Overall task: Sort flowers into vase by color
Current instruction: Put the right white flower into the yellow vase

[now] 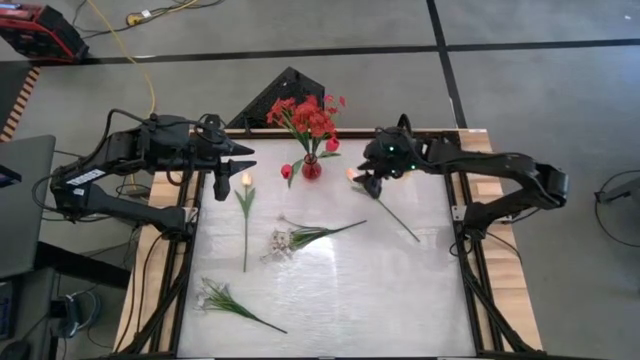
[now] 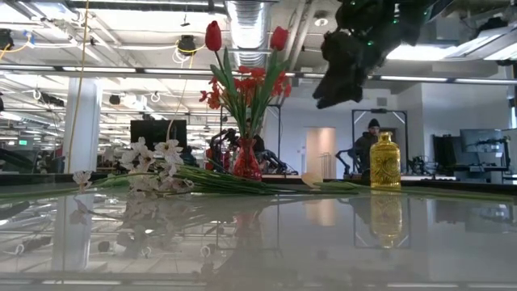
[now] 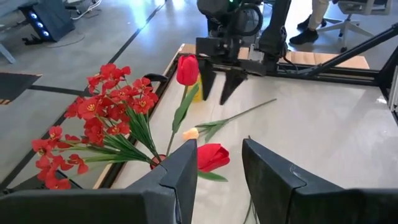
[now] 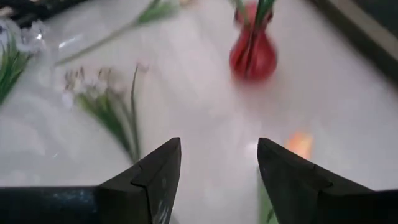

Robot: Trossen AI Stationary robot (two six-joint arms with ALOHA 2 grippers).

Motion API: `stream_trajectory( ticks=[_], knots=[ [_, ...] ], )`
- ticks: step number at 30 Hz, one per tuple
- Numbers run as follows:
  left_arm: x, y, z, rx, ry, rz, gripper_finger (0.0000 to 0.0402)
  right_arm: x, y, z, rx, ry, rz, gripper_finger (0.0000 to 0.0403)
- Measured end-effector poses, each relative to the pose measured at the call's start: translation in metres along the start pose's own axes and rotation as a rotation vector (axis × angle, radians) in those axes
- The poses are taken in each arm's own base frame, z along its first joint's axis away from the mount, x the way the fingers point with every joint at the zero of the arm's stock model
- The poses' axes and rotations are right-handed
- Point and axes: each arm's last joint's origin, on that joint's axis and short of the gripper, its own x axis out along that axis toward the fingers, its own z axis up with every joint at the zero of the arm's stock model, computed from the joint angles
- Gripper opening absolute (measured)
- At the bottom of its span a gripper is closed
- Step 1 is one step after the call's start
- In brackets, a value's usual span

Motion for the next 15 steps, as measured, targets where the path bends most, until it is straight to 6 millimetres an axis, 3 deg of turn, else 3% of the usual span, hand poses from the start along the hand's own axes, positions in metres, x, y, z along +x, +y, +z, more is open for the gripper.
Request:
stream_trajectory(
  ticks=[9,15],
  knots=[
    [0.000,0.000,-0.002,-0.013,0.020,-0.010,0.0117,0.002,0.026,-0.031,0.136,0.297,0.012,0.0239],
    [0.003,-0.001,-0.002,-0.032,0.032,-0.012,0.0117,0.016,0.029,-0.061,0.193,0.321,-0.073,0.0229]
  ],
)
